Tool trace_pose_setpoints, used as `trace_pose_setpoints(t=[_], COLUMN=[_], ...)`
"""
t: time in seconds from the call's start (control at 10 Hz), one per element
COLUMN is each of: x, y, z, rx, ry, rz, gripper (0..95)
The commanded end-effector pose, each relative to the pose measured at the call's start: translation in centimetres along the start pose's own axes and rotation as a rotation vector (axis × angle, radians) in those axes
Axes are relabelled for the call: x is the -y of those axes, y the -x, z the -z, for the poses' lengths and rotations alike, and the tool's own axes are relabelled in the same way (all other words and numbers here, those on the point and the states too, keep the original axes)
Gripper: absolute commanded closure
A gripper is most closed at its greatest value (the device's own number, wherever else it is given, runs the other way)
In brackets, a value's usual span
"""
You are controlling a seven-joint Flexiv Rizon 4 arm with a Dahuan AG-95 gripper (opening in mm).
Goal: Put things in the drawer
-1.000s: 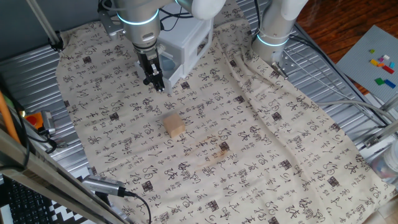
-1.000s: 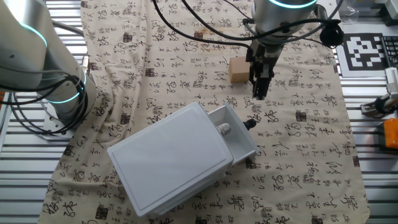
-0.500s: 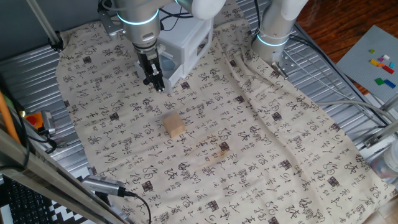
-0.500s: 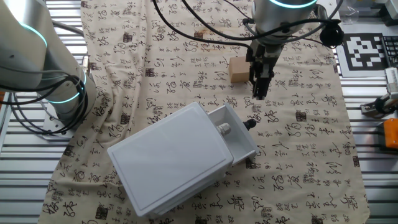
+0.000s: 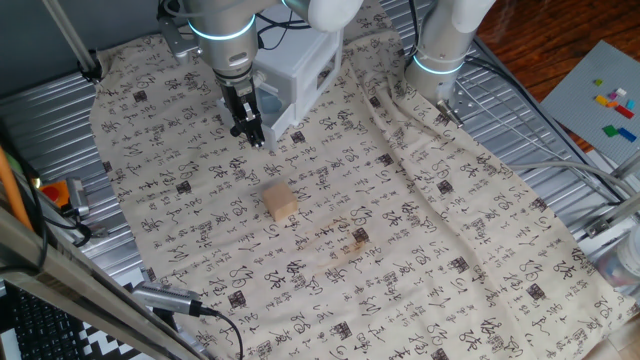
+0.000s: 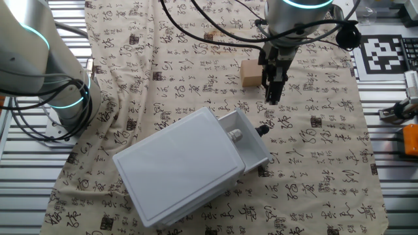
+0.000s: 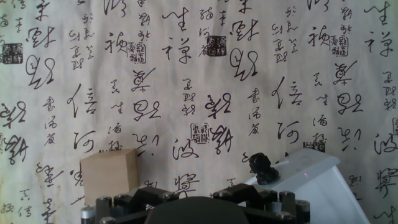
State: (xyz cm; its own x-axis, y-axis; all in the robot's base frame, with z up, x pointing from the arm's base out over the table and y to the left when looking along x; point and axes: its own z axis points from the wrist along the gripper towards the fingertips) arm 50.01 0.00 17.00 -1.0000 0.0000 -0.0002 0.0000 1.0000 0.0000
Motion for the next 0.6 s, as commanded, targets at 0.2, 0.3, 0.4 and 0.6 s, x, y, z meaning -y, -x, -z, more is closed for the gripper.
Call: trace_pose_setpoints(t=[0.2, 0.3, 0.4, 0.6], x=[-0.01, -0.02, -0.02, -0.07], y=[0.05, 0.08, 0.08, 0.09], z=[0.04, 0.07, 0.07, 0.06], rx=[-0.002, -0.004, -0.006, -0.007], ry=[0.101, 0.101, 0.1, 0.1], rz=[0.187, 0.187, 0.187, 0.187], gripper=[95.0, 95.0, 95.0, 95.0])
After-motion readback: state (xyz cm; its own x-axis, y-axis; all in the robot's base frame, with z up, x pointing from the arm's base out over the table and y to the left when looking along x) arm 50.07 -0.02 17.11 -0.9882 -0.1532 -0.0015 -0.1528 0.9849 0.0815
